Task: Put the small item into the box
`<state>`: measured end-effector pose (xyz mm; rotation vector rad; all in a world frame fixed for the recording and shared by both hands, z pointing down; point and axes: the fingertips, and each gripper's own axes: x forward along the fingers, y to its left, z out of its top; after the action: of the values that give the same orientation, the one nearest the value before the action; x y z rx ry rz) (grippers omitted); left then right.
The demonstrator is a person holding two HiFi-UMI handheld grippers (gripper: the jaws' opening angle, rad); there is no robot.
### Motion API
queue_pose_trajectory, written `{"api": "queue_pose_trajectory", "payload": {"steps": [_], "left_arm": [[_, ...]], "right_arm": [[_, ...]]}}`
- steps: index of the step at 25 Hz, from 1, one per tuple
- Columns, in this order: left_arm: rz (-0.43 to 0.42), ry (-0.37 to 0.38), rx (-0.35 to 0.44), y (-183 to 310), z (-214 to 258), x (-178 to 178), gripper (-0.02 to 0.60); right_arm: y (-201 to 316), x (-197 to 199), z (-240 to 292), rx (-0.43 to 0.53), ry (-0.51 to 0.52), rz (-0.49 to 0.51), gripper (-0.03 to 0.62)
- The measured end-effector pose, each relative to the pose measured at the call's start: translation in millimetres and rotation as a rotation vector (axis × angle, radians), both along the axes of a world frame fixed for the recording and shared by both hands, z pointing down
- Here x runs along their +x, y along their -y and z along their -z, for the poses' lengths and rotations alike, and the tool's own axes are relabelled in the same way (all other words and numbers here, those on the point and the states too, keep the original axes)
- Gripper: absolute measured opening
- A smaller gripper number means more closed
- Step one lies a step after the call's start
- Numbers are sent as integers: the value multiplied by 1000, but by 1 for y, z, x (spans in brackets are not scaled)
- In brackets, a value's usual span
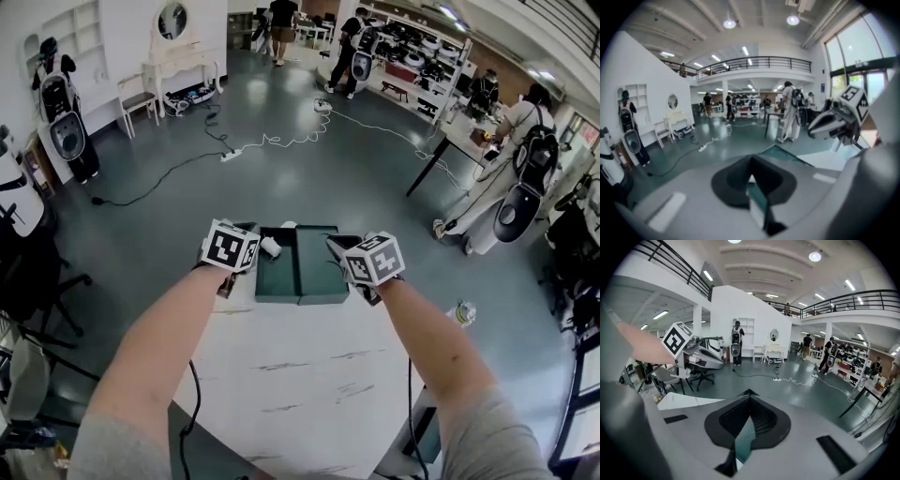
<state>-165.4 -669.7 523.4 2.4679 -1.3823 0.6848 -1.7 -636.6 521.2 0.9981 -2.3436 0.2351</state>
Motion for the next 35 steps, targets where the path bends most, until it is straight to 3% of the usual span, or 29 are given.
{"api": "queue_pose_trajectory", "payload": {"steps": [4, 14, 21, 30, 35], "left_arm": [[-42, -70, 15, -27, 18, 4, 6], [-77, -134, 16, -101, 28, 15, 5], [-84, -135, 34, -170, 52, 39, 5], [-35, -89, 66, -285, 61, 87, 5], [-3, -99, 81, -341, 72, 121, 5]], "right_arm": [[-17, -3, 15, 15, 18, -30, 8], [-83, 4, 30, 14, 46, -120, 8], [-138, 39, 52, 23, 83, -151, 8], [-236, 91, 62, 22, 143, -82, 8], [-288, 119, 67, 25, 172, -55, 8]]}}
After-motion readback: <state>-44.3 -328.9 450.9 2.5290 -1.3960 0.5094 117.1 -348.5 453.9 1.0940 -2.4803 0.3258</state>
